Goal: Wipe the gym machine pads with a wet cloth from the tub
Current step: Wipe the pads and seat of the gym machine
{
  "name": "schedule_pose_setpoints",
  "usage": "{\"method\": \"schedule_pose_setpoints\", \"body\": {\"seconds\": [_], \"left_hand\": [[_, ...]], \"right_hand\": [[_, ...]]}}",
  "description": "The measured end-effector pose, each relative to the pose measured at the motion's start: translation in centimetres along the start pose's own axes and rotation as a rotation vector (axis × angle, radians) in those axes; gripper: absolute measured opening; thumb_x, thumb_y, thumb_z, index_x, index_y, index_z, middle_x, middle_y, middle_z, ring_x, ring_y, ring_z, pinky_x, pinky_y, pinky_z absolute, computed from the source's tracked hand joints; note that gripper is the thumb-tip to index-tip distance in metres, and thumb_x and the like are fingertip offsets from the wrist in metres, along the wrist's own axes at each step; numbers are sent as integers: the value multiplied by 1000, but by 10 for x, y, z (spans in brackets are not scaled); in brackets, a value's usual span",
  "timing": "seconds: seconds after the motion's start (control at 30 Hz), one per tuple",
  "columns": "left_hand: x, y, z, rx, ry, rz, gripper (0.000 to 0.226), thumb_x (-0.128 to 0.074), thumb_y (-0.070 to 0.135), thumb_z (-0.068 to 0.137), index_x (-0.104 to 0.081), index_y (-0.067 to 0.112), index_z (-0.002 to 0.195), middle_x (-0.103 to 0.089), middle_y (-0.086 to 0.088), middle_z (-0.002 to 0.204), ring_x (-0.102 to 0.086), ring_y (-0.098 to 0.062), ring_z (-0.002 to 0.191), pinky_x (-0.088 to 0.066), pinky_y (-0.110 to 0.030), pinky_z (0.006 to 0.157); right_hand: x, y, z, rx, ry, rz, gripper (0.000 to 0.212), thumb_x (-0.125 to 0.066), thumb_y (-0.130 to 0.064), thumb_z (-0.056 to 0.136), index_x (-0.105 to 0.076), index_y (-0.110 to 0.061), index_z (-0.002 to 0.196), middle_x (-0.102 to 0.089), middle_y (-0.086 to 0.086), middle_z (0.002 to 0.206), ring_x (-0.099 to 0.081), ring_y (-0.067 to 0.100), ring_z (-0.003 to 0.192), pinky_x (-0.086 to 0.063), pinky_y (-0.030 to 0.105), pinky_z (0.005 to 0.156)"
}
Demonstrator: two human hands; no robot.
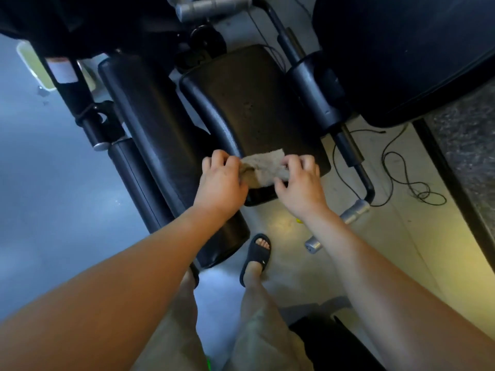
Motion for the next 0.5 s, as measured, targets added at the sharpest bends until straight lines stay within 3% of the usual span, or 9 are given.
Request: {"method": "schedule_pose_setpoints", "body": {"seconds": [0.13,0.23,0.33,0.43,0.5], "left_hand": [[-8,25,-7,-111,34,-74,27,-59,21,97,-59,16,124,-46,-6,121,-47,-20,109,-48,-32,93],[-17,20,7,-60,35,-56,27,-57,22,98,-59,19,125,-44,-5,122,-45,-21,110,-46,-32,95],[-29,9,21,-24,-17,-27,28,-64,21,93,-60,20,120,-43,-4,121,-47,-24,110,-48,-37,97],[-37,8,14,-32,-57,-47,22,-64,15,92,-65,14,114,-49,-5,112,-56,-24,100,-49,-36,94],[-41,11,3,-36,-82,-53,19,-62,13,93,-66,12,112,-51,-4,106,-58,-24,94,-50,-34,92]], "right_hand": [[-11,-10,2,182,-122,56,45,-68,-30,95,-54,-24,137,-46,4,131,-51,28,121,-49,35,98],[-11,-13,18,241,-109,-1,44,-65,-30,97,-55,-23,139,-47,5,134,-50,27,123,-47,35,99],[-20,-18,29,282,-116,2,37,-66,-25,95,-61,-21,132,-51,5,131,-54,27,117,-49,36,95],[-27,-19,16,367,-115,-21,20,-65,-20,93,-66,-17,113,-57,5,114,-60,27,99,-52,36,78],[-29,-22,5,441,-139,-11,19,-66,-17,92,-67,-14,111,-59,5,112,-61,27,97,-53,36,78]]}}
Point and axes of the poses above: each hand's wrist, its own z-axis towards the middle knuckle, its own x-axis out of the back of the hand, y = z × x, the point moved 10 cm from there along z, towards the middle knuckle
